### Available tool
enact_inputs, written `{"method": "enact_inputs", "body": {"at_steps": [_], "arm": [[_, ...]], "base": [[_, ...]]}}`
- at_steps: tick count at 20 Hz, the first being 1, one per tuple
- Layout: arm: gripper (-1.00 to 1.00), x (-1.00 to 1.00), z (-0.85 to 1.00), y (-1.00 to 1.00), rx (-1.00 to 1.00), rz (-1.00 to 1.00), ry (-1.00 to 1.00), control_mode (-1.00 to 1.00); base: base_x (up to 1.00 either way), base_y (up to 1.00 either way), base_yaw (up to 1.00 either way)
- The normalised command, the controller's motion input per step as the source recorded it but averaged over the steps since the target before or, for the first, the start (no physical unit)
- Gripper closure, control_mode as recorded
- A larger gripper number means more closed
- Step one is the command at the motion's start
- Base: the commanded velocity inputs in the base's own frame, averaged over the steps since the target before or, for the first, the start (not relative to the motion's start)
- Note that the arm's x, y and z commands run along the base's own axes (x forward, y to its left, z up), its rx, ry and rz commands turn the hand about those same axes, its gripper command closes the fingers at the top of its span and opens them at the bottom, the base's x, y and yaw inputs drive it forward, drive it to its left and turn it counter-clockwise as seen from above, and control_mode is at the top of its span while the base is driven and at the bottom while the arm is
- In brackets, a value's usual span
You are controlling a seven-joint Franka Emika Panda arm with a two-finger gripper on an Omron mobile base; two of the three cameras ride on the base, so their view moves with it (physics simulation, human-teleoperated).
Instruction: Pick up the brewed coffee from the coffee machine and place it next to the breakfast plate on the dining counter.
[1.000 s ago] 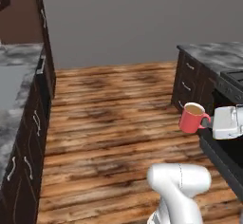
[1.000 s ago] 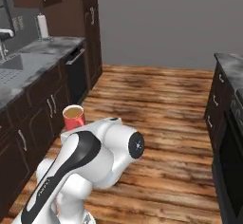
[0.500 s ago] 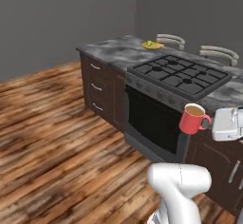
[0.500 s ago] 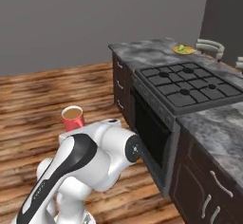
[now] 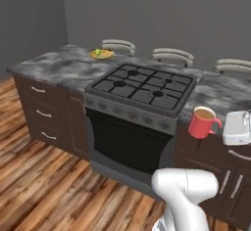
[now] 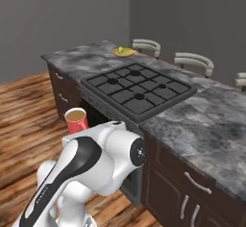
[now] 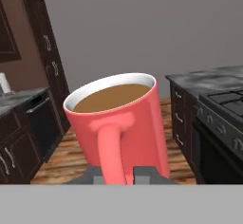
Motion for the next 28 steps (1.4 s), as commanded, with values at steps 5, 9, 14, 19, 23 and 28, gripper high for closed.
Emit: {"method": "enact_inputs", "body": {"at_steps": [5, 9, 14, 19, 23, 28], "arm": [[1.00, 0.00, 0.00, 0.00, 0.00, 0.00, 0.00, 1.00], [1.00, 0.00, 0.00, 0.00, 0.00, 0.00, 0.00, 1.00], [1.00, 0.00, 0.00, 0.00, 0.00, 0.00, 0.00, 1.00], [1.00, 0.00, 0.00, 0.00, 0.00, 0.00, 0.00, 1.00], [1.00, 0.00, 0.00, 0.00, 0.00, 0.00, 0.00, 1.00], [1.00, 0.00, 0.00, 0.00, 0.00, 0.00, 0.00, 1.00]], "base": [[1.00, 1.00, -0.35], [1.00, 1.00, -0.35], [1.00, 1.00, -0.37], [1.00, 1.00, -0.38], [0.81, 1.00, -0.32], [0.53, 1.00, -0.27]]}}
